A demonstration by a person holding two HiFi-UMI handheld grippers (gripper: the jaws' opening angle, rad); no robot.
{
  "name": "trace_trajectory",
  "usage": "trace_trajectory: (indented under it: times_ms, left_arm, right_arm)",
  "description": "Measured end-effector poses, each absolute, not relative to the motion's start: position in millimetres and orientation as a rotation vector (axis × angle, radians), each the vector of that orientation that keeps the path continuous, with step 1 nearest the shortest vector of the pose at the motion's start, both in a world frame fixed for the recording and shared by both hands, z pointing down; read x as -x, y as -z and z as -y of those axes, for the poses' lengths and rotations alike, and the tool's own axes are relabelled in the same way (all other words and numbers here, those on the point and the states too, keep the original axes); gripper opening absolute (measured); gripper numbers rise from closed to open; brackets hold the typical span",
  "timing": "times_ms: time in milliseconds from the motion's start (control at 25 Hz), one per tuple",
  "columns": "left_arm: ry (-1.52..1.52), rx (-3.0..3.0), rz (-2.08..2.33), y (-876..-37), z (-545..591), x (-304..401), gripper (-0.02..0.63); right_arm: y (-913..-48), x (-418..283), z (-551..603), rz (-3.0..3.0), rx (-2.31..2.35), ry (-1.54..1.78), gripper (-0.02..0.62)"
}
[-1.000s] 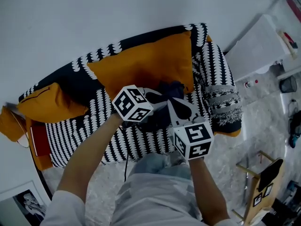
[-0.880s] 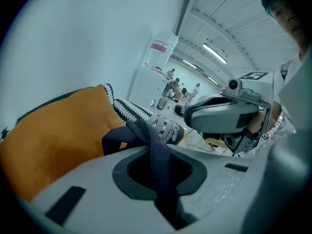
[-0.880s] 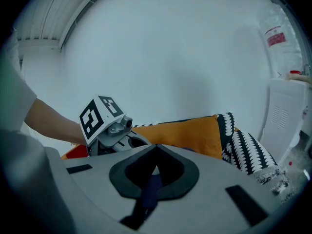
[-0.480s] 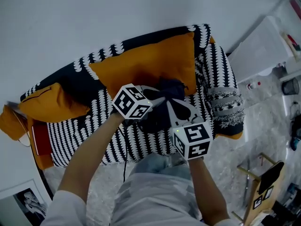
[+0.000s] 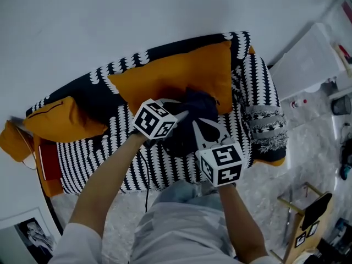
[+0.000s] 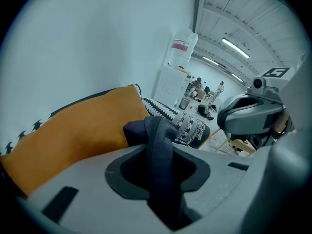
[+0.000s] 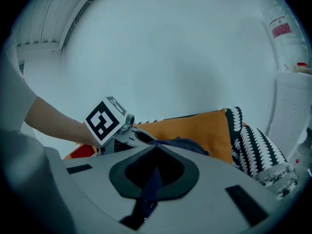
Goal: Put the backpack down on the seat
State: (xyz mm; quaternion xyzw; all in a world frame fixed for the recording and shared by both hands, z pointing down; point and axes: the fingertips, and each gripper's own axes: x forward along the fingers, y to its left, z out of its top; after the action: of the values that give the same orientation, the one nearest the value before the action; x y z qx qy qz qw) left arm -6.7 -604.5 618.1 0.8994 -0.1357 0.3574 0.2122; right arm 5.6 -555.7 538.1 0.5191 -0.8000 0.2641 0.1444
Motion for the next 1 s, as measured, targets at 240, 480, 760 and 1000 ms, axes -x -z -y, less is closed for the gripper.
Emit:
trace_trajectory:
  times_ms: [240,480,760,1000]
  left_arm:
    - [-1.004,-2.495,0.481,-618,617,20,0.155]
    - [-0.983,-2.485,0.569,-610,623,37,0.186]
    - [-0.937,-2.483,0.667,-590,622,52,0.187]
    - [-0.85,-2.442,0.707,-571,614,61,0.187]
  right_arm:
    - [-538,-1,564,2.313,-1.49,-0.762,0.002]
    - [-535,5,567,2.321,-1.475,-0.758,0.002]
    - [-523,15,568,2.337,-1.445,-0.745,0.002]
    - [-513,22,564,2.349,-1.421,-0.737,0.002]
